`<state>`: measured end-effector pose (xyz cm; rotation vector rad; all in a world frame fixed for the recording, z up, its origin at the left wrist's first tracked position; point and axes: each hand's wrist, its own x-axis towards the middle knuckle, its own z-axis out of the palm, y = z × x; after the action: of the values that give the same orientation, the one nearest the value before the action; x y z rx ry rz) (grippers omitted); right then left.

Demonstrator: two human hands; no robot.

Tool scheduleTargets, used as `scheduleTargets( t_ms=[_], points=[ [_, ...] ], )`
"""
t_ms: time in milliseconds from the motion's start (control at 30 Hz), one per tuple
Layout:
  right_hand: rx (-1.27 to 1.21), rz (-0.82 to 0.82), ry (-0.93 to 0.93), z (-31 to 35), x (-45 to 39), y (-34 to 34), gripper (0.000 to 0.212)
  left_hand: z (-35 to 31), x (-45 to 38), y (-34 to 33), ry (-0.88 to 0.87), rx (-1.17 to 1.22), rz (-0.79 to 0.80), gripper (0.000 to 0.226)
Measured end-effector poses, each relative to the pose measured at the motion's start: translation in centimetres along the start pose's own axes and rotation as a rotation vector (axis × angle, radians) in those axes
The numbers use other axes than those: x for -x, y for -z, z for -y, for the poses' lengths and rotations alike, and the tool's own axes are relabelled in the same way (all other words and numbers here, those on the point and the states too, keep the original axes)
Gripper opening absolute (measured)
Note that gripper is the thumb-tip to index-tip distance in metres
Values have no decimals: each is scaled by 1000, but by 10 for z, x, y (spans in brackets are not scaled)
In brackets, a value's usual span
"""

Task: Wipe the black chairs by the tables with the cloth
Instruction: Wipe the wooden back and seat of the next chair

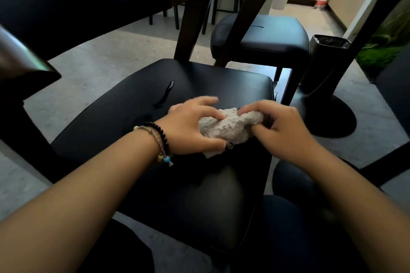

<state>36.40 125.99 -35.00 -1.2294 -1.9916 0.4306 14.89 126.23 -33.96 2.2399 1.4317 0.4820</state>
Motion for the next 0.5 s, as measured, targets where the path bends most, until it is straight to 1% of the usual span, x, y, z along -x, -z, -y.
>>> scheduleTargets(
  t_ms=[67,133,167,200,233,300,367,433,500],
  points=[
    [-77,-53,-23,4,-5,8,36,-3,-5,-1,-51,68,-99,23],
    [-167,-50,-104,8,-8,14,40,-8,-9,0,-57,126,-183,10],
    [-183,-42,-131,9,-8,15,43,-10,-11,1,-59,155,-205,8],
    [-157,-41,-136,10,-9,15,47,-12,-12,2,-63,184,-218,8],
    [-98,-46,-128,10,-10,15,47,-15,-13,4,-66,207,-228,8],
    [-35,-86,-139,9,-14,17,36,-17,-16,7,-74,214,-252,8],
    [-21,-125,-169,5,-18,23,33,-16,-18,11,-80,183,-271,9],
    [53,-155,-182,3,-21,31,33,-13,-20,15,-87,122,-278,11],
    [119,-196,-195,2,-24,38,28,-11,-23,19,-94,35,-310,12]
  ],
)
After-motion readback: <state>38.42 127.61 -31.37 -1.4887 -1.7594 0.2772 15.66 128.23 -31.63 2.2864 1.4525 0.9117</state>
